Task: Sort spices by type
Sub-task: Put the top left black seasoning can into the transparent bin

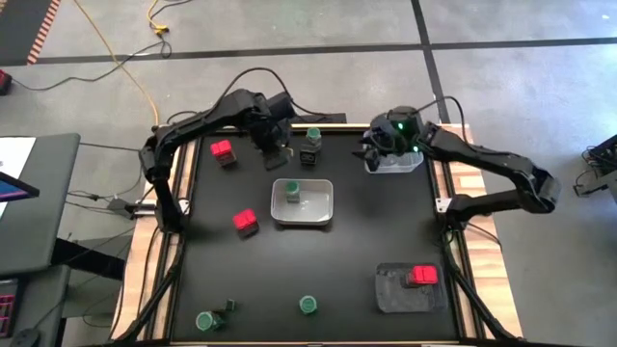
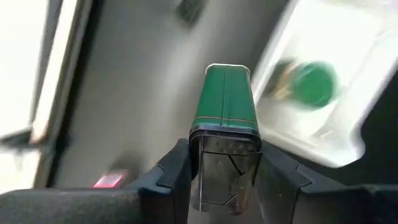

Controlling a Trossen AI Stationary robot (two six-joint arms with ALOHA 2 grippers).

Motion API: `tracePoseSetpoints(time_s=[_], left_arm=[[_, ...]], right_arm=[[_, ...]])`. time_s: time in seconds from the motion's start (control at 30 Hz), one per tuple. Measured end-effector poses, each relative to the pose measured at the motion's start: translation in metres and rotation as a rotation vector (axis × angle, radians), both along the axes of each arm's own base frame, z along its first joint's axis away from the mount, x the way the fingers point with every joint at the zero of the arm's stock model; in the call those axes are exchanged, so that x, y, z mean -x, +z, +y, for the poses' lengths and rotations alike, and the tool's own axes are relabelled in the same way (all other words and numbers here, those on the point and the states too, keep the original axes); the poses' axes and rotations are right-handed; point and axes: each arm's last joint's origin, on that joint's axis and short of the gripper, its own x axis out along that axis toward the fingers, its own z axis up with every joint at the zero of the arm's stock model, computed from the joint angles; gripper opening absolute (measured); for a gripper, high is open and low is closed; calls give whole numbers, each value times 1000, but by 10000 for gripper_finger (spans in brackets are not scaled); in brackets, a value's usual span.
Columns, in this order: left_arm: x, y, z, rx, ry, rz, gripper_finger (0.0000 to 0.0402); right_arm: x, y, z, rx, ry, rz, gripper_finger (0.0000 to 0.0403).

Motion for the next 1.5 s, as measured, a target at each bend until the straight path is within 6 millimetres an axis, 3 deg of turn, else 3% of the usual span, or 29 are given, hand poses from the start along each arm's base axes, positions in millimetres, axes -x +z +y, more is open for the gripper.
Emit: tracePoseSetpoints(time_s=[0.2,0.5,0.67,1.0,1.5], left_arm=[[-15,7,-17,-4,18,-90,129],[-22,7,-27,13,63,-127,130],[-22,7,-27,16,78,-129,130],[-28,10,-26,-2,80,-191,130],[-33,12,-27,-23,26,-242,130]], right_arm=[[-23,12,-18,50,211,-40,303],[-102,23,-18,157,467,-43,303],[-131,24,-16,166,516,-52,303],[-155,13,-11,183,578,-29,303],[-149,12,-22,188,551,-10,302]])
